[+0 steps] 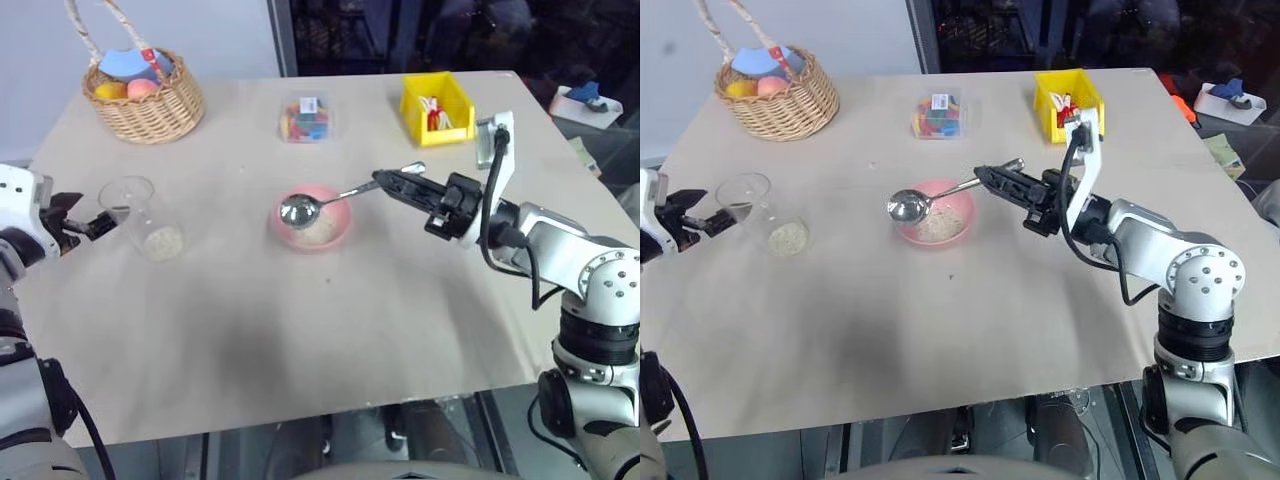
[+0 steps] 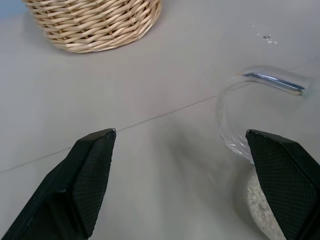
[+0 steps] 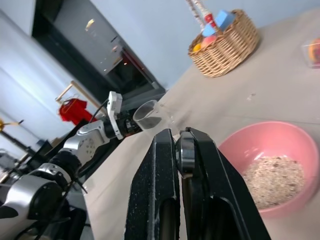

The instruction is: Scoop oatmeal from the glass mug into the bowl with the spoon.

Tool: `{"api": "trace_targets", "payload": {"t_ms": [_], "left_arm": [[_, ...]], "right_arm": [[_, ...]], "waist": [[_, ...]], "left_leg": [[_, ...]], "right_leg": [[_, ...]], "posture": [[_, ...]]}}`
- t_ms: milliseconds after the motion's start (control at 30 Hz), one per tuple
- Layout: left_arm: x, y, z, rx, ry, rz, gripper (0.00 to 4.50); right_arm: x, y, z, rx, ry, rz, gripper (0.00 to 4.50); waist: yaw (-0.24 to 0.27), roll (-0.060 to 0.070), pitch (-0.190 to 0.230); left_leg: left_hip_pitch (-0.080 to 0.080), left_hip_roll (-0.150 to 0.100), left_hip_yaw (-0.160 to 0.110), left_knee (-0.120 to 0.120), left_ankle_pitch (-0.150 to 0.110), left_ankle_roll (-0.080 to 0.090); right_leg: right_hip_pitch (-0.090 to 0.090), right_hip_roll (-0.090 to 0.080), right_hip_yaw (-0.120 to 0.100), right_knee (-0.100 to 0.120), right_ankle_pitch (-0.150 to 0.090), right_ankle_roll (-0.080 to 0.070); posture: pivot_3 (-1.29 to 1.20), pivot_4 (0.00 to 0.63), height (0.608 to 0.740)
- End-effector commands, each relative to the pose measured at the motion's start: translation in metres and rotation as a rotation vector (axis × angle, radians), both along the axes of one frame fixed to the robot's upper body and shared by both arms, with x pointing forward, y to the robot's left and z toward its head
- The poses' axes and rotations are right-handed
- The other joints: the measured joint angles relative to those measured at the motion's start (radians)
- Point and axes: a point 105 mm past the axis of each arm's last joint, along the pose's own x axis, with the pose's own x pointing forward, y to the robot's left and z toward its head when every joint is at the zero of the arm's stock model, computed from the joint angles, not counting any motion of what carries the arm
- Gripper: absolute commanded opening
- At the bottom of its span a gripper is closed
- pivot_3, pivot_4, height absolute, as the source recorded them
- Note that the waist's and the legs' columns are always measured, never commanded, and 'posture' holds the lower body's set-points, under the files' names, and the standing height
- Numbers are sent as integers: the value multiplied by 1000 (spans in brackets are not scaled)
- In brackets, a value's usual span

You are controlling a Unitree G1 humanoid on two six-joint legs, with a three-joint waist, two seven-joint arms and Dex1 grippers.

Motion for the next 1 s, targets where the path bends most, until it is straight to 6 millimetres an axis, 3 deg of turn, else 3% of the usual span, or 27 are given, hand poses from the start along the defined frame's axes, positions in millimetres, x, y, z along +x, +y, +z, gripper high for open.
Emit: {"api": "trace_targets", "payload": {"t_ms": [33,433,700,1000], "left_arm": [[-1,5,13,43,-19,4,4396],[-5,12,11,25,-1,28,4396],[-37,26,-26,31,118,26,4396],[-41,-5,-43,-45,177,-194,4396]], "right_arm": [[-10,-2,12,35,-46,-1,0],[-12,-2,10,3,-43,-2,0],[-12,-2,9,2,-42,-2,0],[-9,2,10,-4,-47,20,0]], "waist": [[1,0,0],[2,-2,0],[-1,-2,-1],[6,-5,-2]], "left_leg": [[0,0,0,0,0,0],[1,0,0,1,0,0],[1,4,0,1,0,0],[1,4,-1,2,0,0]], "right_leg": [[0,0,0,0,0,0],[0,-1,0,1,0,0],[0,0,1,1,0,0],[0,-1,1,1,0,-1]], "posture": [[0,150,740],[0,150,740],[0,150,740],[0,150,740]]}}
